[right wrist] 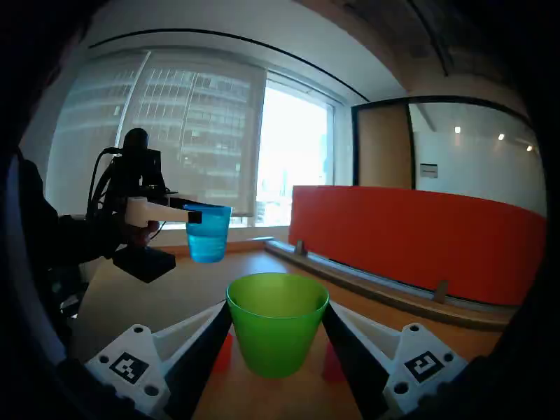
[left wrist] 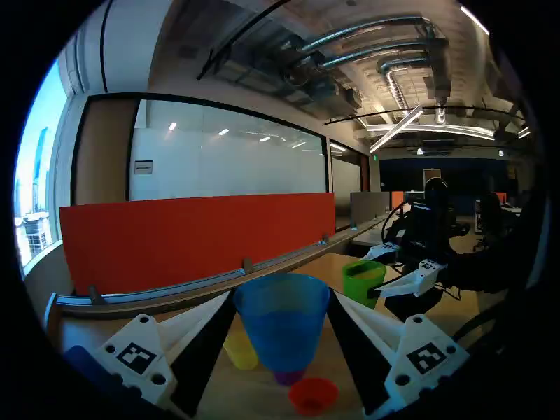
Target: Pour water
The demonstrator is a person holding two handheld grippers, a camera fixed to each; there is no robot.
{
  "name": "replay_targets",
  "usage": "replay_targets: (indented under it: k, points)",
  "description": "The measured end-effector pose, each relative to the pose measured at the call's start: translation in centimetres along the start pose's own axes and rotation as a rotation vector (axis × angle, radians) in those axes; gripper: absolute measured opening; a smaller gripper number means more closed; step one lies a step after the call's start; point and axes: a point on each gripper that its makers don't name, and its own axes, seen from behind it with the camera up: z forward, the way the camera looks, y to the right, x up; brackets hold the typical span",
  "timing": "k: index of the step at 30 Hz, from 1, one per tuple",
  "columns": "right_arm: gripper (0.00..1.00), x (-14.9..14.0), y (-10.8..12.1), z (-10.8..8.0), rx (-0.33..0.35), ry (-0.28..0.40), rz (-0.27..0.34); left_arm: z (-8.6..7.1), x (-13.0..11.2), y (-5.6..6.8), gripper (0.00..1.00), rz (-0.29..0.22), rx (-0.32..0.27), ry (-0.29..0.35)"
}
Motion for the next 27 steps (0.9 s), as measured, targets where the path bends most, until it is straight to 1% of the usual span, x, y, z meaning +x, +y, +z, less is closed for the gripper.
replay_targets:
  k: [9,15,20,24,27]
  points:
    - [0.91,0.4,-0.8,0.0,0.023,0.013,0.004,0.2,0.2,0.2,0.89,0.009,-0.016,0.007]
    - [0.91,0.3,-1.5,0.1,0.048,0.007,0.009,0.2,0.7,0.2,0.89,0.023,-0.012,0.026]
    - [0.91,0.2,-2.3,0.3,0.072,0.006,0.017,0.1,1.6,0.5,0.89,0.055,-0.019,0.052]
    - [0.91,-0.1,-2.9,0.6,0.089,-0.001,0.021,-0.1,2.4,0.6,0.89,0.095,-0.018,0.064]
    - [0.91,-0.4,-3.5,0.8,0.104,-0.006,0.029,-0.1,2.8,0.4,0.89,0.132,-0.004,0.074]
